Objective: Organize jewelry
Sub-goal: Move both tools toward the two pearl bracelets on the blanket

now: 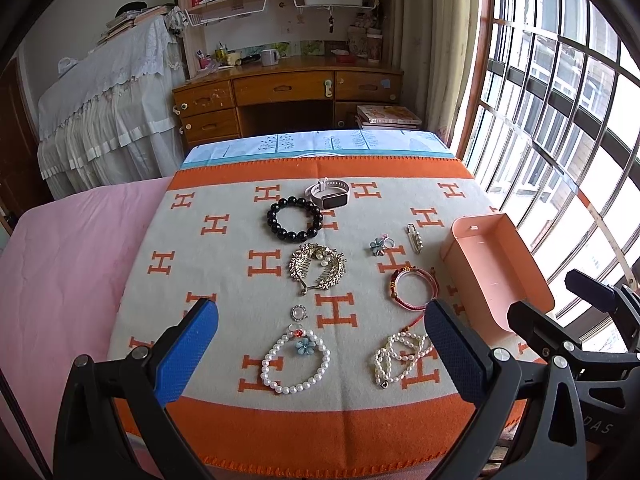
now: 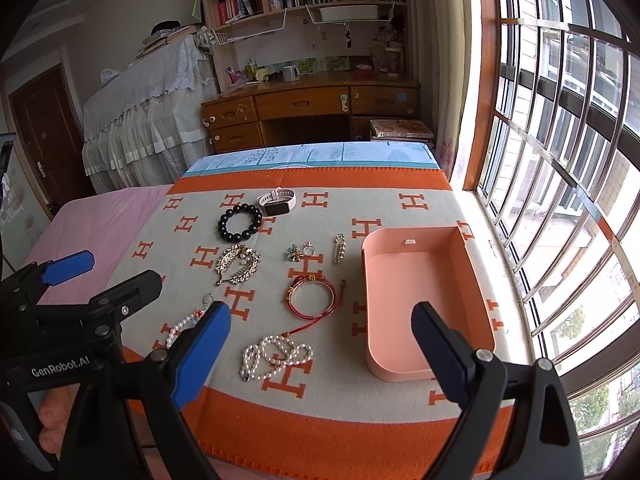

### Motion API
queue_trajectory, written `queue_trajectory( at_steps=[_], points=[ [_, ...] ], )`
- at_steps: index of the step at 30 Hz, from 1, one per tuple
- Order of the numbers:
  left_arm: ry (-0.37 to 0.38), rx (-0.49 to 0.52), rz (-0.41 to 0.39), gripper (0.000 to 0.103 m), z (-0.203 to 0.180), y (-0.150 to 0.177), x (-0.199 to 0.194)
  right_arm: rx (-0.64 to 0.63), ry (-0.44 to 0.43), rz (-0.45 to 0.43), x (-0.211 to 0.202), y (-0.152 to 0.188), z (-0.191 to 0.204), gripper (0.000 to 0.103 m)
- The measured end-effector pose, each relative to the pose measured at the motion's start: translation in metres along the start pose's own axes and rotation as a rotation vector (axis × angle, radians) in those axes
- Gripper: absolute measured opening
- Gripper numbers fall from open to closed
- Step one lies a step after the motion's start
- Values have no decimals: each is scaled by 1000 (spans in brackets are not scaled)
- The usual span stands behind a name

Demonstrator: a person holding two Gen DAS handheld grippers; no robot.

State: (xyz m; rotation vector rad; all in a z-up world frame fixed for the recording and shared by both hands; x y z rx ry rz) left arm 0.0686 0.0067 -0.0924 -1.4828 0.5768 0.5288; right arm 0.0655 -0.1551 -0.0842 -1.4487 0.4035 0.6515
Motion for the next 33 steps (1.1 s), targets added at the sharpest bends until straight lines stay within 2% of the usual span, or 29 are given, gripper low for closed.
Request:
queue_trajectory(
  at_steps=[16, 18, 25, 29, 33],
  points=[
    [20, 9, 55, 102, 2, 15, 10, -17, -21, 32, 2, 8, 4, 93],
    [25, 13, 58, 102, 1, 4, 7, -16, -28, 38, 2, 8, 6, 93],
    [31, 20, 62, 102, 2, 2, 7, -14, -38, 46, 3, 6, 7, 93],
    [82, 8, 95, 102, 1, 4, 12, 0, -72, 64, 6, 6, 8, 93],
    [94, -6, 104, 102, 10, 2, 13, 19, -146, 74, 7, 7, 12, 93]
  ],
)
Point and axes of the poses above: each gripper's, at about its wrist camera, not at the fingertips, and x roughly the way its jaws point, z to its left, y to its underside, the point moved 10 cm from there along x, roughly the way its jaws point, and after that the axes turned 7 degrees about -z, right-handed, at the moved point
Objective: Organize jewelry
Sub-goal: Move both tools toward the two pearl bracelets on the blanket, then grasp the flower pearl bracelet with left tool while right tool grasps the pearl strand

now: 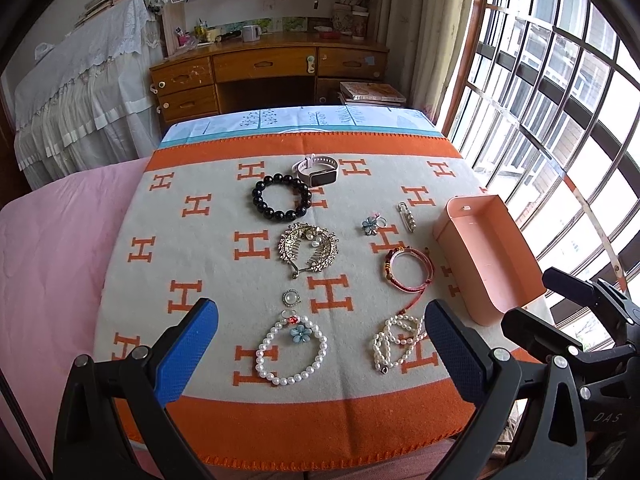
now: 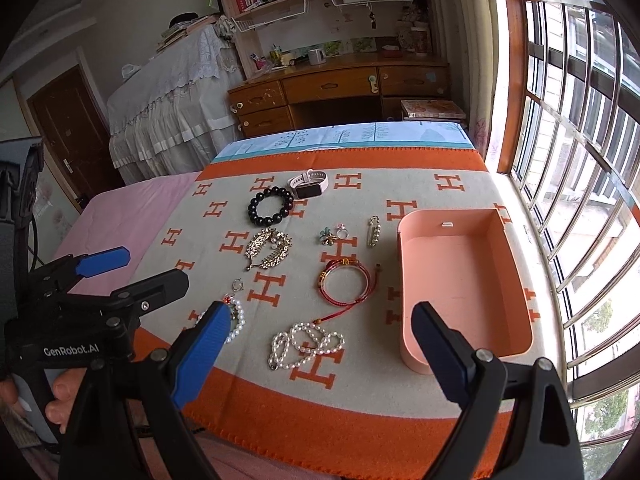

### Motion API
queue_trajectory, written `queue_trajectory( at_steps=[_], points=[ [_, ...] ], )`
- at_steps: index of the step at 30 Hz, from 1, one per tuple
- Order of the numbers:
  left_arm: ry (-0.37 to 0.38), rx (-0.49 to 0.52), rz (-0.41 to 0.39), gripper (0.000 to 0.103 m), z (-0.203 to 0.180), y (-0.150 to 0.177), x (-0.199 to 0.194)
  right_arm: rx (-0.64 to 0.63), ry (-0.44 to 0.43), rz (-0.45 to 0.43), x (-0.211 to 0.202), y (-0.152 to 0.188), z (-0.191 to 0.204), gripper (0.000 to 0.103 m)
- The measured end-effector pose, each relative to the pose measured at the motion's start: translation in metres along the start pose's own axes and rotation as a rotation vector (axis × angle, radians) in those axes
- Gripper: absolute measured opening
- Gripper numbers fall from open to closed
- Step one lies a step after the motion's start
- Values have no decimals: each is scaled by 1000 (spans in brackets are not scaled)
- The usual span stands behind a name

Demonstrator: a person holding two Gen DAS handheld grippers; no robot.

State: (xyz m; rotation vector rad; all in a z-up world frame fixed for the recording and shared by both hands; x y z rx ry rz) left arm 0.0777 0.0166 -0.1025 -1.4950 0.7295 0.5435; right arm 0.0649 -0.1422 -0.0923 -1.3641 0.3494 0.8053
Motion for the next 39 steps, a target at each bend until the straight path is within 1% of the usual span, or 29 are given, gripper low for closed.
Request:
queue_trajectory(
  at_steps=[4, 7, 11, 14, 16, 18, 19, 20, 22, 24, 26, 27, 28, 30, 32, 34, 38, 39],
  points=[
    [-9, -47, -6, 102, 22, -5, 3, 11, -17, 37, 6, 5, -1, 93],
    [-45, -87, 1, 102, 43, -7, 6, 36, 12, 66, 13, 6, -9, 93],
    [-43, -119, 24, 102, 64, -2, 12, 45, 6, 50, 16, -2, -15, 92],
    [-55, -116, 43, 102, 75, 5, 21, -5, -8, 47, 22, -6, -6, 92],
    [-69, -100, 61, 102, 81, 15, 29, -72, -14, 72, 31, -2, 4, 92],
    [-63, -75, 96, 102, 82, 26, 39, -142, -46, 112, 42, 7, 17, 87],
    [-60, -62, 113, 102, 83, 36, 44, -169, -66, 145, 49, 14, 22, 82],
    [-57, -51, 137, 100, 83, 45, 50, -195, -86, 180, 56, 21, 27, 74],
    [-33, -30, 197, 93, 80, 62, 63, -245, -99, 248, 72, 38, 31, 68],
    [-11, -25, 260, 91, 78, 80, 77, -278, -104, 315, 87, 54, 29, 64],
    [7, -31, 315, 86, 78, 94, 88, -291, -111, 383, 101, 69, 26, 57],
    [14, -38, 339, 81, 78, 99, 93, -293, -110, 411, 106, 75, 24, 55],
    [25, -46, 358, 80, 78, 103, 98, -301, -110, 432, 111, 79, 23, 53],
    [39, -59, 378, 80, 80, 105, 105, -322, -91, 450, 119, 83, 20, 53],
    [35, -62, 390, 80, 81, 106, 111, -350, -78, 454, 124, 83, 18, 53],
    [27, -40, 385, 79, 81, 104, 114, -363, -75, 468, 128, 85, 18, 53],
    [6, 18, 405, 78, 78, 102, 119, -451, -55, 469, 127, 87, 20, 52],
    [-11, 43, 409, 74, 78, 102, 120, -459, -57, 468, 127, 88, 21, 51]
  ],
)
Point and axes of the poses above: each gripper's, at about its wrist camera, not at the fingertips, and x roughly the way its jaws point, z to its left, y to its underside, the point moved 10 cm from there along x, roughly the way its jaws point, and after that the axes turned 7 degrees about -z, right-handed, at the moved point
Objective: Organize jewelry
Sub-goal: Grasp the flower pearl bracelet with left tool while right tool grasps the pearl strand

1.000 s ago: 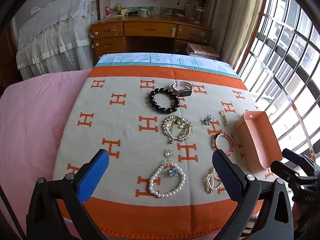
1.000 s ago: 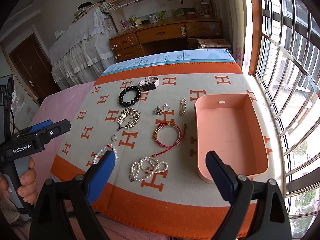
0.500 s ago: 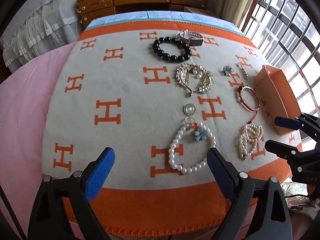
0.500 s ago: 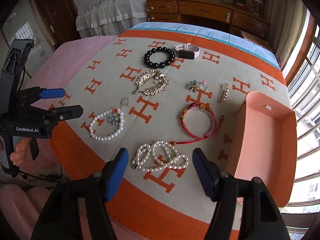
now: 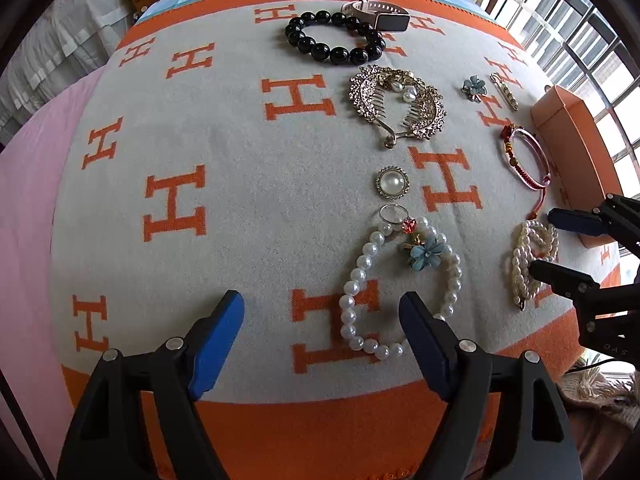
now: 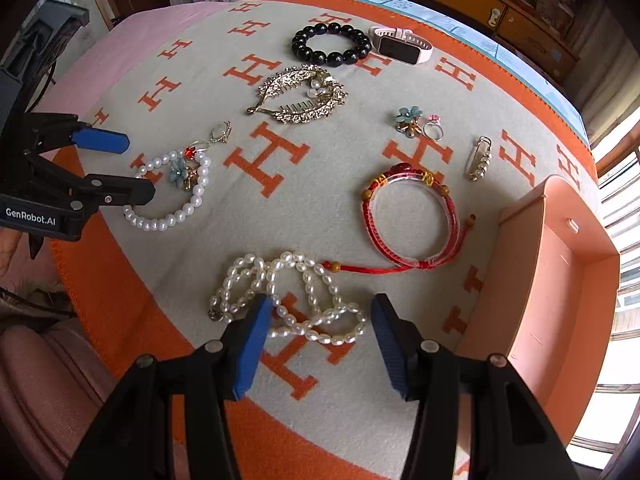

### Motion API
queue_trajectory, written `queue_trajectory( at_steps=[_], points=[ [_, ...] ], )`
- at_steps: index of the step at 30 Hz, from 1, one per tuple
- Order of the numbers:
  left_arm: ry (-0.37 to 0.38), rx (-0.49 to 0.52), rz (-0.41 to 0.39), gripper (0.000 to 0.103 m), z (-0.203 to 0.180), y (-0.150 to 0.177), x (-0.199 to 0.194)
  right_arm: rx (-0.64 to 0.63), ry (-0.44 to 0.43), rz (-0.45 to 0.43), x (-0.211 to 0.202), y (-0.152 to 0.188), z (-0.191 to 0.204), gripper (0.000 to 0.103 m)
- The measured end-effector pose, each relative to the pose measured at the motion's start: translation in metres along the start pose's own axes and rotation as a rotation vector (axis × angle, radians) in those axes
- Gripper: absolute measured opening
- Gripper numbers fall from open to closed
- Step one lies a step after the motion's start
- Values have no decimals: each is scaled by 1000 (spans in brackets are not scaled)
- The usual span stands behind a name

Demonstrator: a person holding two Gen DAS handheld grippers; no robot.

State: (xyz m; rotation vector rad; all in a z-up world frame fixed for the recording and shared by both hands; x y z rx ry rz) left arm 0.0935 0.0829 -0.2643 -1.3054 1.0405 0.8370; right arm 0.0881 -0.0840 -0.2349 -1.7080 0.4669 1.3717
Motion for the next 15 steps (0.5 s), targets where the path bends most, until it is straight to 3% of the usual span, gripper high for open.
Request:
queue_trajectory(
  at_steps=[1, 2, 3, 4, 5, 6, 7, 12, 15],
  points=[
    [-14, 22, 5, 70, -1, -1, -1, 3, -6, 1, 0, 0, 0, 45],
    [-6, 36, 9, 67, -5, -3, -1, 5, -4, 2, -1, -1, -1, 32],
    [-2, 52, 17, 58, -8, -4, -1, 7, -7, 2, -2, -2, -1, 23],
    [2, 65, 22, 42, -11, -6, -3, 13, -11, 7, -3, -2, -2, 18],
    [6, 77, 26, 33, -14, -7, -4, 20, -9, 9, -3, -3, -3, 12],
    [8, 87, 33, 9, -18, -9, -4, 17, -6, 7, -3, -3, -3, 12],
    [15, 90, 44, 5, -22, -10, -3, 13, -1, 3, -3, -3, -3, 12],
    [76, 5, 41, 5, -22, -13, -7, 71, -51, -40, -8, -6, 1, 9],
    [86, -35, -8, 5, -17, -20, -22, 117, -74, -99, -22, -13, -2, 9]
  ],
)
Point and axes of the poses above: each gripper's, at about its wrist camera, not at the fingertips, and x roughly the way its jaws point, z to its left, y to its underside, the point moved 10 cm from there along x, roughly the way its jaws point, and after that the axes turned 7 degrees about -z, right-handed, at the moved point
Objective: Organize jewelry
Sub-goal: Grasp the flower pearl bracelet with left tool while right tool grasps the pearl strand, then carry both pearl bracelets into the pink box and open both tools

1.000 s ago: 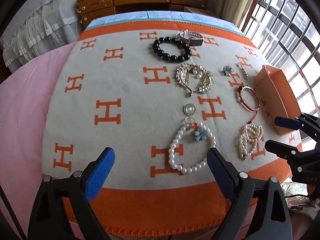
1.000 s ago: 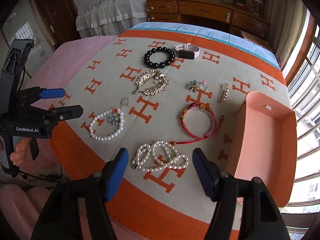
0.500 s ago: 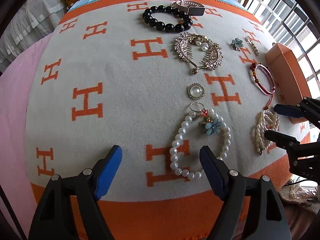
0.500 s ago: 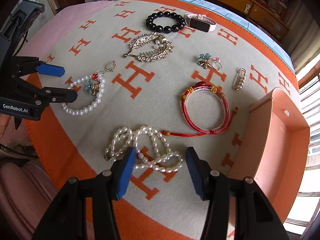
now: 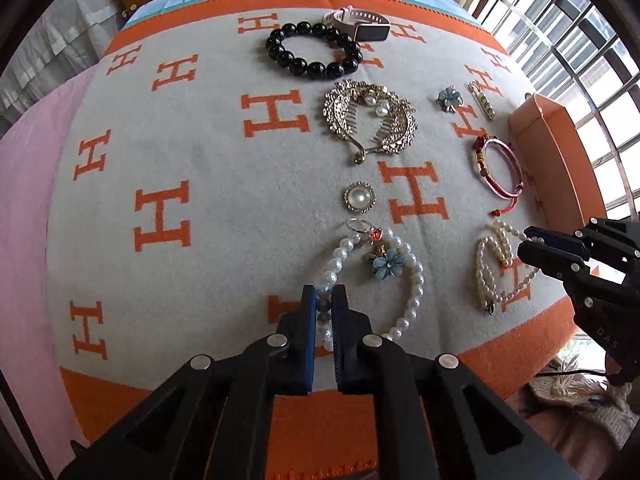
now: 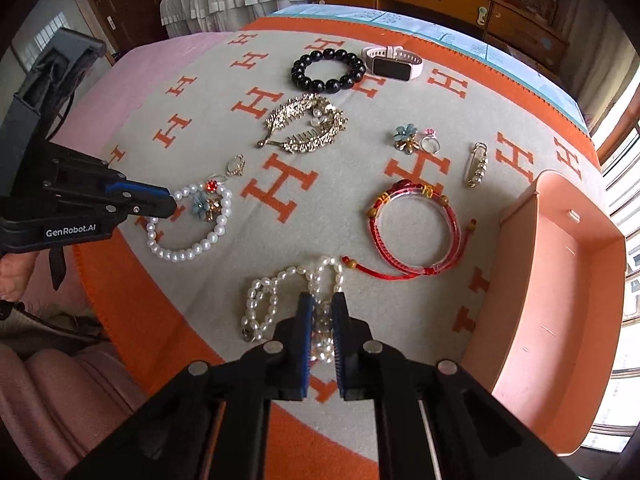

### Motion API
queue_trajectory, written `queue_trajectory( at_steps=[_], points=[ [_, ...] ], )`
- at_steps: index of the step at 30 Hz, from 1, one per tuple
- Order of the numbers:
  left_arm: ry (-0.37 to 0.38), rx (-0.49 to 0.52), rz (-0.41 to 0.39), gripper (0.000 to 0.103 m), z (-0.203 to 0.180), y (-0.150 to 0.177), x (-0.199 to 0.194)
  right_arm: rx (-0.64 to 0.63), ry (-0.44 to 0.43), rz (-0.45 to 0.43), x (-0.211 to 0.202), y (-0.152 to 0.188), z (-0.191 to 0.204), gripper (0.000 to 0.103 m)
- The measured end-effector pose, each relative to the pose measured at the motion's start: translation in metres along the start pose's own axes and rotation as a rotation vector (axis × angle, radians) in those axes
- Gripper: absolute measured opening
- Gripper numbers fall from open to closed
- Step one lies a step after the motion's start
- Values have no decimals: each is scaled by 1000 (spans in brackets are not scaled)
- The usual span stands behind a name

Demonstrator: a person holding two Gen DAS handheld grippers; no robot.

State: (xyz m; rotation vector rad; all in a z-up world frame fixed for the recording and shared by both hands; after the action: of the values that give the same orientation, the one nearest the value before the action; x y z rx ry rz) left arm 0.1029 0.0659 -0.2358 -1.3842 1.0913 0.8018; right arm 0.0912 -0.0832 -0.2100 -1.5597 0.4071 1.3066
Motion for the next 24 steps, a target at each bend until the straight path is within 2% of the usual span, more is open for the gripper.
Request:
queue_trajectory(
  at_steps=[6, 13, 19, 24],
  points=[
    [38, 1, -131, 5, -15, -30, -46, 58, -34, -134, -37, -24, -1, 9],
    [68, 44, -257, 5, -30, -46, -106, 106, -53, -286, -84, -50, -4, 9],
    [90, 100, -351, 5, -56, -65, -151, 141, -28, -403, -127, -65, -17, 8],
    [125, 172, -404, 5, -97, -83, -173, 198, 11, -504, -166, -74, -41, 8]
  ],
)
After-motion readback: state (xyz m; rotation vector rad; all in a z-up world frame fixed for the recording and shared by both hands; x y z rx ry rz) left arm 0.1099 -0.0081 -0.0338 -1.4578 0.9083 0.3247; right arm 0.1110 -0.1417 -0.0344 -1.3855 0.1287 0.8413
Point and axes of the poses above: each gripper's, at about its wrist camera, not at the fingertips, and x roughly the way its jaws point, z to its left, y to its underside, the point moved 10 cm from there along x, roughly the way its jaws point, and after that the axes turned 7 degrees about -z, right-handed, at the moved point
